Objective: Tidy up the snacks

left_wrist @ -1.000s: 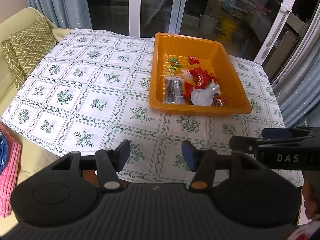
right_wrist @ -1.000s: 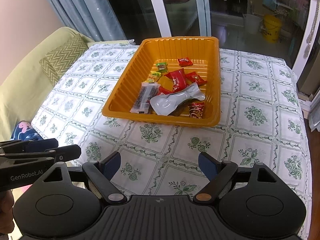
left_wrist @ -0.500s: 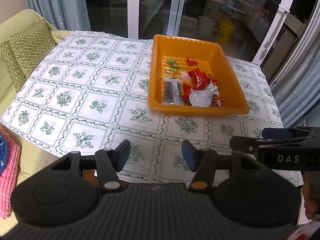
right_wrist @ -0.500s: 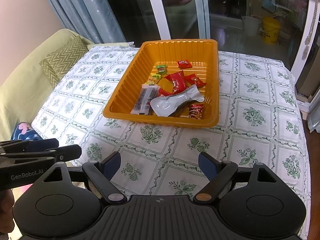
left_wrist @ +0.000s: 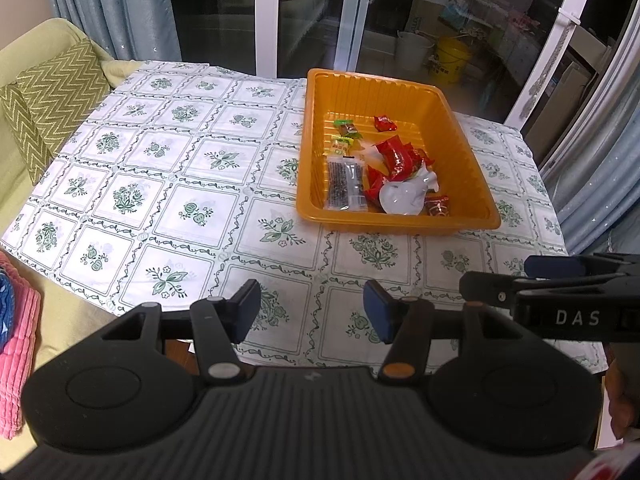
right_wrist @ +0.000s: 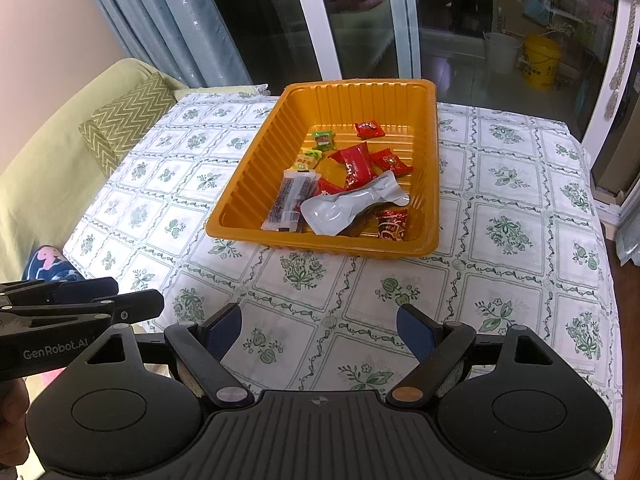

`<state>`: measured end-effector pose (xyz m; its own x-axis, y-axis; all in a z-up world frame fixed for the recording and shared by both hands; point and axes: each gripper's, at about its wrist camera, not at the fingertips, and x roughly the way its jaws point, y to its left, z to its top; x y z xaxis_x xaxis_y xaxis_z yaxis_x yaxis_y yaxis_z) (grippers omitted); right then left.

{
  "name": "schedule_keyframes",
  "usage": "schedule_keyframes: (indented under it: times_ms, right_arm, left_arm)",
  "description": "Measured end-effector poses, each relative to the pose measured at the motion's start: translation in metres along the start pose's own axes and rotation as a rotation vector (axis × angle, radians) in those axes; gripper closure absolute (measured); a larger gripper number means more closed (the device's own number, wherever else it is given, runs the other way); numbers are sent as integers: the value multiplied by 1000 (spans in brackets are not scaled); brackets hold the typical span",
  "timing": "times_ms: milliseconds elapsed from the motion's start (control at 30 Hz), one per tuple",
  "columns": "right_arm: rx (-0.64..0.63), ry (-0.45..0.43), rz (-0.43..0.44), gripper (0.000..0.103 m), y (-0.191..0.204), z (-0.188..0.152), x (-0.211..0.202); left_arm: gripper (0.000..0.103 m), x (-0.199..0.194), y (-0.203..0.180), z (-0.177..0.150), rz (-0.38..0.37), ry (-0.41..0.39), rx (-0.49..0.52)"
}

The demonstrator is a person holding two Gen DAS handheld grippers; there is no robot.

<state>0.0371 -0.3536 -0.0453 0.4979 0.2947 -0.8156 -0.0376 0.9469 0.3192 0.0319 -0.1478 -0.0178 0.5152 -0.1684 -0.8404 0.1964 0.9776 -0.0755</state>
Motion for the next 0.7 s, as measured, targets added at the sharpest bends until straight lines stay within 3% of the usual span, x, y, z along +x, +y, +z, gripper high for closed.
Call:
schedule_keyframes:
  times_ms: [700]
  right_arm:
    - [-18,5,15,19,1,3,6]
  left_arm:
    - [48,1,2,-1,13,-2,-16]
